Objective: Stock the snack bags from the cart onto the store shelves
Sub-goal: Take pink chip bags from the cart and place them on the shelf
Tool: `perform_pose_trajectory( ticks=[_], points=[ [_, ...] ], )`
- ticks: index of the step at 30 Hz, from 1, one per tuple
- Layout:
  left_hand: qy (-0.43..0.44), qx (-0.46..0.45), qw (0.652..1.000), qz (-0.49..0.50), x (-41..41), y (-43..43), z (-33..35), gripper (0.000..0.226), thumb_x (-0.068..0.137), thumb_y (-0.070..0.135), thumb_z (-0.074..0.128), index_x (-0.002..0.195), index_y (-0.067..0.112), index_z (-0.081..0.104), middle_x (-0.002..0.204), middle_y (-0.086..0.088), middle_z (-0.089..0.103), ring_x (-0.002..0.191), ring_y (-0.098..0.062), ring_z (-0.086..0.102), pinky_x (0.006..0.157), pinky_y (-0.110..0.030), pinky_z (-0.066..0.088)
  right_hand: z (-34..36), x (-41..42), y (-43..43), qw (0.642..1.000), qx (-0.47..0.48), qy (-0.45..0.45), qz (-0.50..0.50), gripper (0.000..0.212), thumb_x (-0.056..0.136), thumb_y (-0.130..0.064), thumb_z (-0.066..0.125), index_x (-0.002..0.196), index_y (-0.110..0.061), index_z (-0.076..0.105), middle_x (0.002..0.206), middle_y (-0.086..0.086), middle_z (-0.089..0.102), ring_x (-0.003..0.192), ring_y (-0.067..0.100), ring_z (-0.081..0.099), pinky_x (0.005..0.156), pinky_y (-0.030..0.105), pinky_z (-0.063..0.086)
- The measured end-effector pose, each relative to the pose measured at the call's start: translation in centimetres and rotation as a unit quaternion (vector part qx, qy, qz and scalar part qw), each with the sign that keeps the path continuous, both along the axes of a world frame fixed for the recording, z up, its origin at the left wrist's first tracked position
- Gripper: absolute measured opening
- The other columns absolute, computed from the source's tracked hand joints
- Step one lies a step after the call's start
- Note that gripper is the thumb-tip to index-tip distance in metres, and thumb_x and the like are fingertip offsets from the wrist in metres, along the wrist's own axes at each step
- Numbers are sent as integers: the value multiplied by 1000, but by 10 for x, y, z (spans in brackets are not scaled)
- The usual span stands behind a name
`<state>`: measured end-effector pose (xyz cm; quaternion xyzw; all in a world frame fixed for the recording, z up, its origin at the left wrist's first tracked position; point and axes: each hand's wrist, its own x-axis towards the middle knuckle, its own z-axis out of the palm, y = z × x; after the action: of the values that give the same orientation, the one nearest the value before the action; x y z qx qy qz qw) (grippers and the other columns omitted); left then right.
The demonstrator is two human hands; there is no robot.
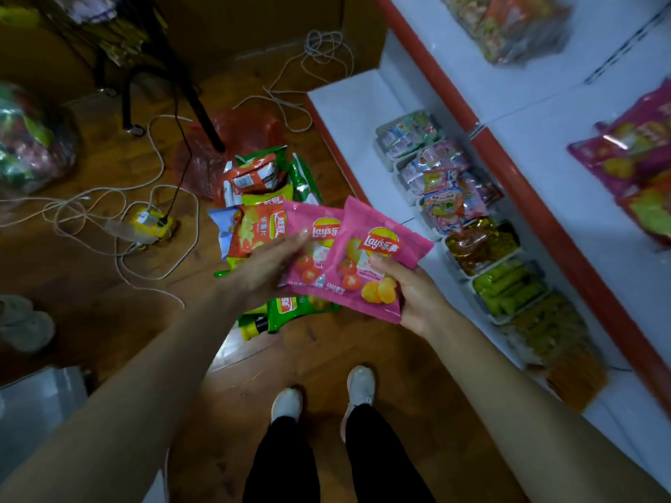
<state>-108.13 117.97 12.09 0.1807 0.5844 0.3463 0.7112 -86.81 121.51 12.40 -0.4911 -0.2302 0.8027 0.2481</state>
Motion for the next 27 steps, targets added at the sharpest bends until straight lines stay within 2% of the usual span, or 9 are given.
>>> perform_pose_trajectory(
  ticks=[3, 8, 11, 15, 17, 21, 24, 27],
  points=[
    [29, 25, 999, -24, 22, 3, 26, 39, 73, 42, 68, 105, 21, 60, 84, 2, 74, 71, -13, 72, 60, -28, 58, 28, 8, -11, 999, 18, -24, -45, 16, 85, -9, 65, 99, -17, 66, 94, 8, 72, 78, 20, 71, 71, 39, 59],
    [26, 98, 993, -65, 41, 5, 63, 35, 69, 30, 72, 102, 21, 61, 86, 1, 75, 73, -16, 72, 63, -31, 59, 63, 31, -36, 990, 41, -40, -130, 16, 75, -15, 72, 92, -18, 72, 98, 10, 74, 84, 24, 71, 84, 44, 56],
    [36, 125, 987, -89, 51, 9, 76, 26, 78, 20, 71, 102, 15, 63, 89, -3, 74, 70, -15, 72, 57, -26, 57, 83, 48, -54, 977, 63, -63, -193, 31, 64, -18, 77, 94, -16, 72, 99, 12, 73, 87, 26, 70, 89, 48, 54],
    [39, 160, 974, -154, 71, 15, 98, 17, 83, 16, 68, 99, 15, 64, 94, -6, 73, 72, -16, 72, 62, -26, 59, 109, 73, -76, 959, 90, -105, -247, 61, 60, -22, 81, 118, -11, 64, 111, 15, 70, 98, 30, 68, 89, 48, 53],
    [38, 171, 968, -182, 84, 16, 109, 18, 82, 19, 69, 99, 15, 64, 95, -6, 73, 75, -17, 72, 67, -28, 60, 120, 82, -89, 941, 118, -130, -289, 64, 62, -22, 81, 121, -10, 62, 110, 12, 71, 97, 28, 69, 85, 45, 56],
    [32, 198, 950, -238, 112, 16, 128, 20, 82, 19, 68, 102, 14, 64, 94, -6, 74, 78, -18, 72, 68, -28, 59, 138, 100, -113, 889, 181, -193, -373, 44, 76, -14, 76, 118, -15, 63, 107, 3, 72, 96, 22, 70, 81, 39, 58],
    [32, 205, 942, -262, 124, 17, 137, 25, 83, 19, 68, 106, 11, 64, 97, -9, 73, 80, -20, 72, 68, -28, 60, 144, 110, -124, 878, 206, -210, -377, 33, 78, -13, 75, 106, -27, 62, 104, -3, 72, 98, 19, 69, 84, 40, 56],
    [43, 219, 926, -306, 143, 18, 151, 35, 80, 23, 70, 112, 10, 62, 101, -10, 73, 83, -21, 72, 75, -35, 59, 150, 123, -138, 868, 192, -217, -403, 49, 73, -23, 78, 118, -23, 59, 114, 1, 70, 104, 21, 67, 93, 47, 53]
  ],
)
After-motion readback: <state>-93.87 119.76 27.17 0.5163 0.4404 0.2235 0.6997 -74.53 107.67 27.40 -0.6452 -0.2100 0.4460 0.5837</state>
